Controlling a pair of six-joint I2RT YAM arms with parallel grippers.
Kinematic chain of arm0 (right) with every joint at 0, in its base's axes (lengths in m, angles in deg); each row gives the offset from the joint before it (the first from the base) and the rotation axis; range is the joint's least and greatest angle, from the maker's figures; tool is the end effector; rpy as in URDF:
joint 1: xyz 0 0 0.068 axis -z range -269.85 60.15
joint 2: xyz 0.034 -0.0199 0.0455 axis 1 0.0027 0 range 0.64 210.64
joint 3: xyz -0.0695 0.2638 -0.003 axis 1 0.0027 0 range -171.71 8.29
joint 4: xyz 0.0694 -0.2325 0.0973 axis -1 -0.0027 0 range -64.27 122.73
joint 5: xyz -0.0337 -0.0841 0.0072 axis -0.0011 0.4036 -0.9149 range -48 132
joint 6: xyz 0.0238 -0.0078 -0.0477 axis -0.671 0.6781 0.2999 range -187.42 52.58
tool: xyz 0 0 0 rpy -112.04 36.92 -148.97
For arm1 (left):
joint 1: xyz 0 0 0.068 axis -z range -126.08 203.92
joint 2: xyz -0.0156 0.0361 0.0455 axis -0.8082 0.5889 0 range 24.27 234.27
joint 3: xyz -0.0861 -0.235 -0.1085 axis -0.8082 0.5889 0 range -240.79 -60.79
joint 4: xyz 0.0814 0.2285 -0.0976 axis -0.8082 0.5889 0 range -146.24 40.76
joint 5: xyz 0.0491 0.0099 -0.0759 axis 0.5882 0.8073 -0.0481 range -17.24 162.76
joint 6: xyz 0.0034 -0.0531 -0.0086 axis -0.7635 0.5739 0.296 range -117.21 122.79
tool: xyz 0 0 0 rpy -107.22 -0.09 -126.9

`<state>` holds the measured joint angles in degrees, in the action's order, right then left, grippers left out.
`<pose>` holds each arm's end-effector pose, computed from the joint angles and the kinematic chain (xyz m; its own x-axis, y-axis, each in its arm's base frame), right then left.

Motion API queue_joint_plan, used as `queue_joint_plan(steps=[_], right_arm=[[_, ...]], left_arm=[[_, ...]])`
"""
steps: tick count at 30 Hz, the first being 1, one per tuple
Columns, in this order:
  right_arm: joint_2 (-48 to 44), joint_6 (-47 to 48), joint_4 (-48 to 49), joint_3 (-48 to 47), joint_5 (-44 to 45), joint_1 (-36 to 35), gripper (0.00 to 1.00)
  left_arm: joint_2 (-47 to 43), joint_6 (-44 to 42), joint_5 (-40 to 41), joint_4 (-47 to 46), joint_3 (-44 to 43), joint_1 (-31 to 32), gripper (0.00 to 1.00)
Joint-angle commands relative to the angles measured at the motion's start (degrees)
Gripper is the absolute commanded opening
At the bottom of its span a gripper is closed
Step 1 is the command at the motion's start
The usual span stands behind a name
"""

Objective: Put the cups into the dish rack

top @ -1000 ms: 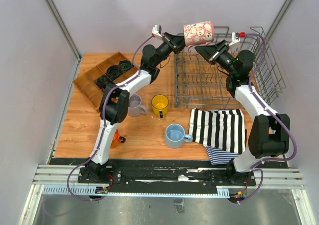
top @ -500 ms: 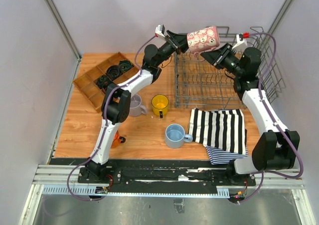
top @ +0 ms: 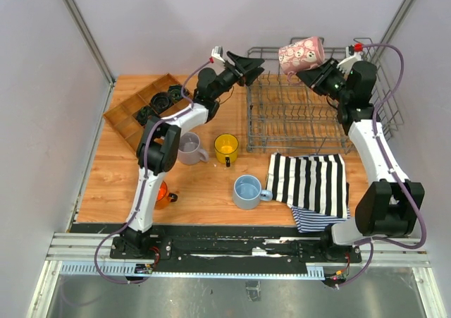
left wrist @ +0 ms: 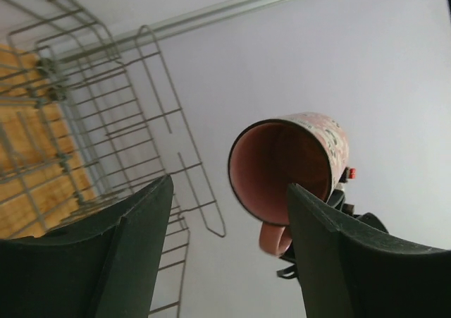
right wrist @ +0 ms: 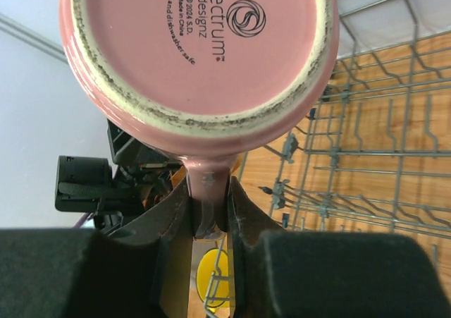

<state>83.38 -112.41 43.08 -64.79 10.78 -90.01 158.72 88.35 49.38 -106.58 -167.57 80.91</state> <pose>0.3425 0.0194 0.3947 -0.3598 0.6035 -0.7115 -0.3769 0.6036 0.7026 0.4820 -0.2614 0.2825 -0.7140 -0.6634 -0.2239 0.4000 -0.1240 -0.9081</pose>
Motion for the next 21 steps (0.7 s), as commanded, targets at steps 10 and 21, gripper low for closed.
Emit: queue_joint_plan(steps=[10,21], right_arm=[[8.07,15.15,-12.26,-18.90,10.10,4.91,0.01],[19.88,25.75,-18.54,-32.41,22.92,4.53,0.01]], left_arm=[[-14.12,-18.16,-5.39,15.34,9.82,-6.66,0.70],[-23.52,-16.12,-6.96,8.00,25.67,-15.48,0.70]])
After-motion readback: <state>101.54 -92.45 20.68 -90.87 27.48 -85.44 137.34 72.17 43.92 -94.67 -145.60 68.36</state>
